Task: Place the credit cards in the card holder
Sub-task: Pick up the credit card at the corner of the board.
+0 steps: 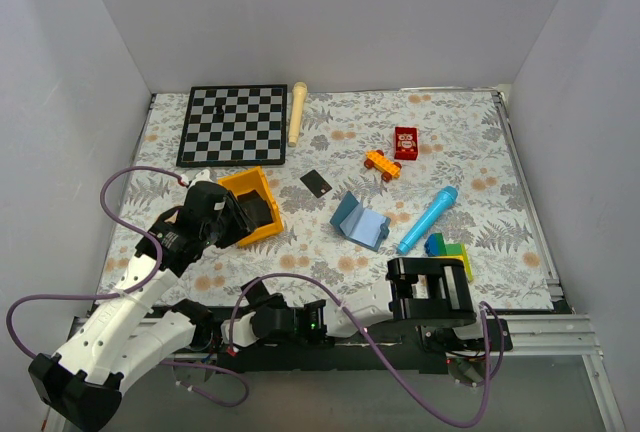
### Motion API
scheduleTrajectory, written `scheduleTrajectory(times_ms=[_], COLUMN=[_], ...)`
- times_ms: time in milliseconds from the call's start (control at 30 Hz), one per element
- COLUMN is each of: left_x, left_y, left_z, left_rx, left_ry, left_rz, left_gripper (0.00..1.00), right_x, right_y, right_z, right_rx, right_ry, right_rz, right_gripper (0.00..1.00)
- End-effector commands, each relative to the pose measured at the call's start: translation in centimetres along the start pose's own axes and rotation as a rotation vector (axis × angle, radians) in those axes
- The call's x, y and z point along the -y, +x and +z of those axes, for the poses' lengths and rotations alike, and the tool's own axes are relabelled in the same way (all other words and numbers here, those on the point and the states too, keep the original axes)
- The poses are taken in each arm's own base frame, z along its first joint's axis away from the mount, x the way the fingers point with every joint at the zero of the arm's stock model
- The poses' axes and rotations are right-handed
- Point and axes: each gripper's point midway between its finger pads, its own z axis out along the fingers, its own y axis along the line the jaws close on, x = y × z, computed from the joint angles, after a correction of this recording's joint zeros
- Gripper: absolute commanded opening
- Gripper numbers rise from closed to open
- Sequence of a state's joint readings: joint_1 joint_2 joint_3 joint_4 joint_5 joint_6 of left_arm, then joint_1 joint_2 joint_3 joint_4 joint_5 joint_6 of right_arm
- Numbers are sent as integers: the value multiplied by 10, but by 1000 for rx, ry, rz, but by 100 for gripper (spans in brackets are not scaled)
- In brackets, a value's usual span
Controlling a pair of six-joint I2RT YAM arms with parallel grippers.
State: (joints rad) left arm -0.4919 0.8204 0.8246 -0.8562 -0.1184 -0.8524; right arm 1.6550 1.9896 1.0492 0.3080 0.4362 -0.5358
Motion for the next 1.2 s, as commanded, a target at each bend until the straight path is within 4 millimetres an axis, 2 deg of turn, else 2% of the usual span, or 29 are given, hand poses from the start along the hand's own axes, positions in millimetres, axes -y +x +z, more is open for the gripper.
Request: scheduleTrajectory(times_ms=[0, 67, 133, 233, 267, 533, 667, 1000, 1100, 1167], left_x=[3, 3, 3, 2, 2, 2, 3, 13, 20, 26], left_y=[-6, -6, -6, -7, -7, -13, -18, -35, -43, -47], left_z=[-6, -6, -6, -7, -7, -12, -15, -20, -22, -21], left_rx=[21, 20, 20, 24, 24, 46, 63, 113, 136, 141], left_ry=[20, 21, 21, 17, 15, 13, 10, 26, 47, 62], left_rz=[1, 3, 1, 0, 0, 1, 8, 29, 51, 68], left_gripper=[36, 36, 36, 36, 36, 37, 37, 38, 40, 42], right_x=[-33, -34, -34, -33, -33, -19, 3, 86, 117, 140], right_y=[7, 7, 8, 8, 7, 5, 7, 0, 12, 31], right_z=[5, 4, 3, 1, 1, -14, -33, -98, -123, -143], right_rx=[0, 1, 2, 3, 6, 27, 50, 151, 179, 190], right_ry=[-127, -129, -131, -133, -131, -82, -4, 219, 283, 330], right_rz=[14, 21, 25, 38, 39, 106, 211, 492, 669, 823], right_gripper=[46, 43, 35, 13, 2, 1, 1, 1, 1, 1])
